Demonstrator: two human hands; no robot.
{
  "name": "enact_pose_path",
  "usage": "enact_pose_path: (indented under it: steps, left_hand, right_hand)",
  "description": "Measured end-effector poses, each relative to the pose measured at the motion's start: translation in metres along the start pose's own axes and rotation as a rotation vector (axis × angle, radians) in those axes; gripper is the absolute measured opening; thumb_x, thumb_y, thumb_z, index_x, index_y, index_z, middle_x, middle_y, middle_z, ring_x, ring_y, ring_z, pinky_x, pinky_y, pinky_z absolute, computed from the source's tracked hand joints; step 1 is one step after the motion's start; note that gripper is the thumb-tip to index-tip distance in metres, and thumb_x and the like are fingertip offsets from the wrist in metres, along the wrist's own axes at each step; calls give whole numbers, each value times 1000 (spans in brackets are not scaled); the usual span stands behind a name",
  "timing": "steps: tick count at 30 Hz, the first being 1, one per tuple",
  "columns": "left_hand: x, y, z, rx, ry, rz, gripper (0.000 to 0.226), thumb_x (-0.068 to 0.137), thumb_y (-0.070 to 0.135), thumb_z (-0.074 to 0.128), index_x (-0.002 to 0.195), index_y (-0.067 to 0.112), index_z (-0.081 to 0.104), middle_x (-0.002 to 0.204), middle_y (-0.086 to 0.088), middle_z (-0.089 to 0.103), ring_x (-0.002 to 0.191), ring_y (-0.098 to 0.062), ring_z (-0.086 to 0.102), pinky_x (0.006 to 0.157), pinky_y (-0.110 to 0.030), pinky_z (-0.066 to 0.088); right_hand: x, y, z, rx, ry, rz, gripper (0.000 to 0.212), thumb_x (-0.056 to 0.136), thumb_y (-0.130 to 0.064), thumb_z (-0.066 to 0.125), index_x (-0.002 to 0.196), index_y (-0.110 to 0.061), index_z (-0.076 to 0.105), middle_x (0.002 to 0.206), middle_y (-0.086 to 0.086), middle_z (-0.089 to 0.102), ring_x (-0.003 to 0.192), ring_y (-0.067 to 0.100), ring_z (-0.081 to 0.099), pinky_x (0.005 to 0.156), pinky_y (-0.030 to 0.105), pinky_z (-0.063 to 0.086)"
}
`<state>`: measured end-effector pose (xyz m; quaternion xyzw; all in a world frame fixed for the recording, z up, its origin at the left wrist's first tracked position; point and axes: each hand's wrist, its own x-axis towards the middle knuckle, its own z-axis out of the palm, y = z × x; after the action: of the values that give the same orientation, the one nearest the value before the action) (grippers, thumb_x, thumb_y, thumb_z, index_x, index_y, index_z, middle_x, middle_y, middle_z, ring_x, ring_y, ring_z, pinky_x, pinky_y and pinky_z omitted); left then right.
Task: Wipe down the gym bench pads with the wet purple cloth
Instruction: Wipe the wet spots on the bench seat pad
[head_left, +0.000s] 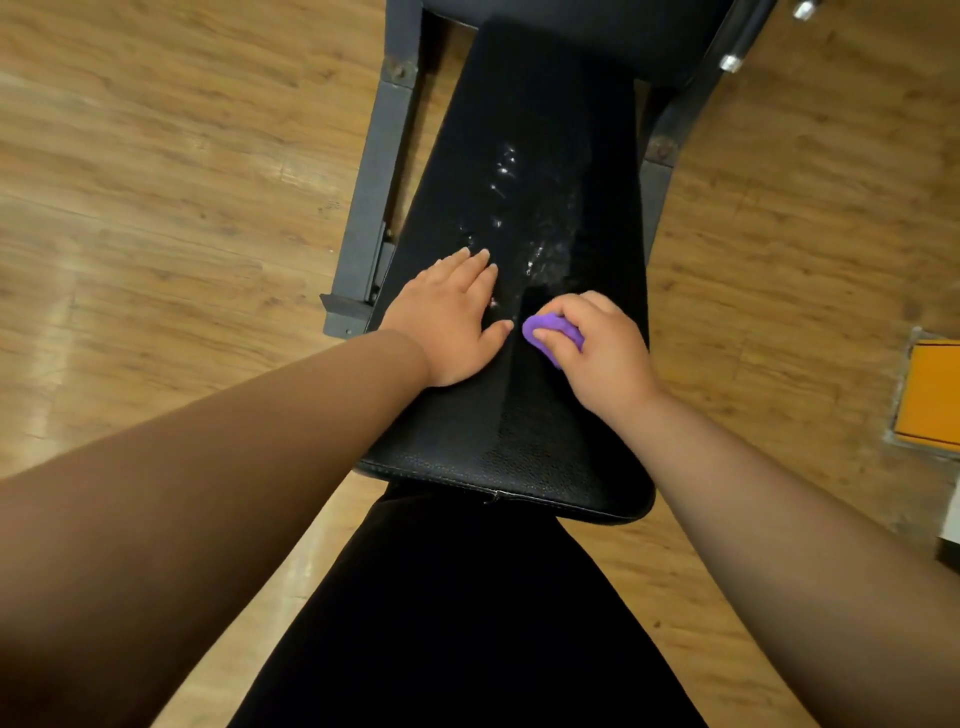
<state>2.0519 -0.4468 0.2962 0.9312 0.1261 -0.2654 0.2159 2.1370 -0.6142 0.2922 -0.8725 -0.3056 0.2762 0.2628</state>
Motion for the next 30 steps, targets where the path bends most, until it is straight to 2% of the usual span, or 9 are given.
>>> enact_pose_path:
  steps: [3, 5, 9, 12, 15, 18, 24, 27, 30]
  left_hand:
    - [12, -1, 5, 22, 2, -21, 71, 100, 52, 29, 155, 12, 12, 163, -6, 7, 150, -21, 2, 122, -36, 6]
    - [15, -2, 8, 34, 13, -26, 71, 99, 53, 28, 155, 12, 11, 163, -6, 7, 150, -21, 2, 121, -35, 5]
    - [14, -1, 8, 48, 9, -26, 71, 100, 53, 26, 155, 11, 9, 163, -6, 4, 150, -20, 0, 120, -34, 3]
    - [15, -1, 8, 51, 1, -25, 71, 100, 53, 24, 155, 12, 8, 163, -6, 2, 150, -20, -2, 120, -35, 3]
    - [16, -1, 9, 42, 3, -27, 71, 100, 53, 25, 155, 12, 8, 163, -6, 3, 150, -20, -2, 120, -35, 3]
    - [16, -2, 9, 41, 5, -27, 70, 100, 52, 24, 155, 12, 8, 163, -5, 2, 150, -20, -2, 120, -34, 2]
    - [16, -2, 9, 42, 9, -27, 71, 99, 53, 24, 155, 12, 7, 163, -5, 3, 150, -20, -3, 121, -35, 1]
    - [16, -2, 10, 38, 13, -25, 70, 99, 52, 24, 155, 13, 8, 163, -5, 3, 150, -20, -2, 121, -35, 1]
    - [18, -3, 10, 47, 14, -29, 70, 100, 52, 24, 155, 13, 8, 163, -5, 2, 150, -20, -3, 120, -35, 1]
  right_hand:
    - [42, 1, 4, -34, 16, 133, 17, 94, -21, 59, 108, -15, 66, 108, 2, 55, 96, 14, 51, 81, 18, 36]
    - [51, 1, 5, -16, 23, 184, 18, 94, -22, 59, 109, -16, 66, 108, 0, 54, 96, 12, 51, 80, 18, 35]
    - [11, 3, 2, 66, 73, 91, 12, 87, -14, 67, 99, -14, 70, 94, -7, 55, 87, 7, 50, 73, 9, 34]
    - [8, 7, -4, 65, 2, 44, 11, 87, -16, 68, 97, -15, 71, 92, -7, 56, 87, 7, 51, 76, 4, 34]
    - [48, 12, -4, 5, -57, 78, 17, 90, -20, 65, 106, -16, 69, 99, -4, 52, 93, 12, 51, 76, 14, 34]
    - [65, 10, 0, 27, -18, 169, 19, 91, -20, 63, 109, -17, 69, 103, -5, 50, 97, 13, 52, 82, 18, 34]
    - [8, 7, -2, 75, 15, 110, 11, 87, -19, 68, 97, -21, 71, 93, -4, 58, 88, 8, 52, 77, 4, 33]
    - [36, 10, -3, 8, -43, 93, 14, 89, -21, 65, 103, -19, 69, 98, 0, 56, 90, 11, 50, 72, 15, 33]
    - [74, 8, 0, -29, -50, 149, 18, 93, -23, 61, 109, -20, 66, 106, -1, 53, 94, 11, 49, 79, 20, 34]
